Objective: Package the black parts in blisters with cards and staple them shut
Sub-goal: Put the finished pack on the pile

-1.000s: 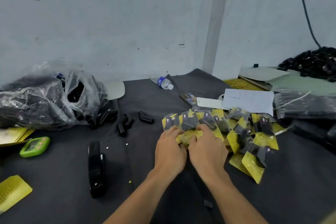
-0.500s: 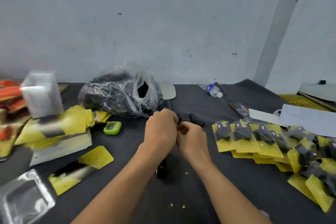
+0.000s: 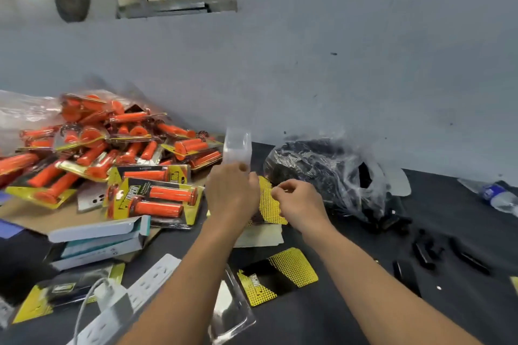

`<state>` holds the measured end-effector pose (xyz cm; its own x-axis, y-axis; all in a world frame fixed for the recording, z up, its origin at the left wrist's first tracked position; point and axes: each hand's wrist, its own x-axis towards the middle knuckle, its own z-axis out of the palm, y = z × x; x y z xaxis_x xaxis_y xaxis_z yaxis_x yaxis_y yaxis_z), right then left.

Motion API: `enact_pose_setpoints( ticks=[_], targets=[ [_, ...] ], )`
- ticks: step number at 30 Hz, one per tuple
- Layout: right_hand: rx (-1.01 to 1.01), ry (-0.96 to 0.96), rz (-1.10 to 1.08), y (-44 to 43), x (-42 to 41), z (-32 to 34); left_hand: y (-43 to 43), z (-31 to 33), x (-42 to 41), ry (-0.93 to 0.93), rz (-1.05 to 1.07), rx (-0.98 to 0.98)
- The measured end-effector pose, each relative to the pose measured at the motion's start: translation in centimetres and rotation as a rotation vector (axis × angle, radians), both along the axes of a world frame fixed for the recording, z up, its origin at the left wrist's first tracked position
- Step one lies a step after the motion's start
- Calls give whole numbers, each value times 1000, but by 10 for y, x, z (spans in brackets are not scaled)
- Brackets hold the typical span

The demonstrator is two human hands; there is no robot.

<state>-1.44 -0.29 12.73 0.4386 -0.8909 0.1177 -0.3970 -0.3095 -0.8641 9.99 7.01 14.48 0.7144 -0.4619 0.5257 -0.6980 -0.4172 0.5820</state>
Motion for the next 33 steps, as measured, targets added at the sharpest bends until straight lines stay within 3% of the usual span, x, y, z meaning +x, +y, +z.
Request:
enact_pose_setpoints(
  ticks=[9, 14, 17, 19, 22, 25, 28, 33],
  targets=[
    [-66, 213, 102, -33, 79, 9, -9, -14, 89, 550, -155, 172],
    [138, 39, 87, -57, 101, 12, -33, 1, 105, 1075, -259, -198],
    [387, -165, 174, -69, 113, 21, -49, 12, 117, 1171, -290, -409],
    [526, -279, 227, -78, 121, 26, -59, 19, 123, 1234, -345, -451],
    [640, -298, 282, -86, 133, 27, -71, 23, 132, 1241, -438, -267],
    [617, -269, 237, -87, 145, 24, -84, 21, 133, 1065, -384, -13],
    [531, -240, 194, -87, 149, 27, -88, 25, 133, 940, -293, -23],
    [484, -263, 188, -80, 151, 37, -86, 32, 129, 913, -289, -81]
  ],
)
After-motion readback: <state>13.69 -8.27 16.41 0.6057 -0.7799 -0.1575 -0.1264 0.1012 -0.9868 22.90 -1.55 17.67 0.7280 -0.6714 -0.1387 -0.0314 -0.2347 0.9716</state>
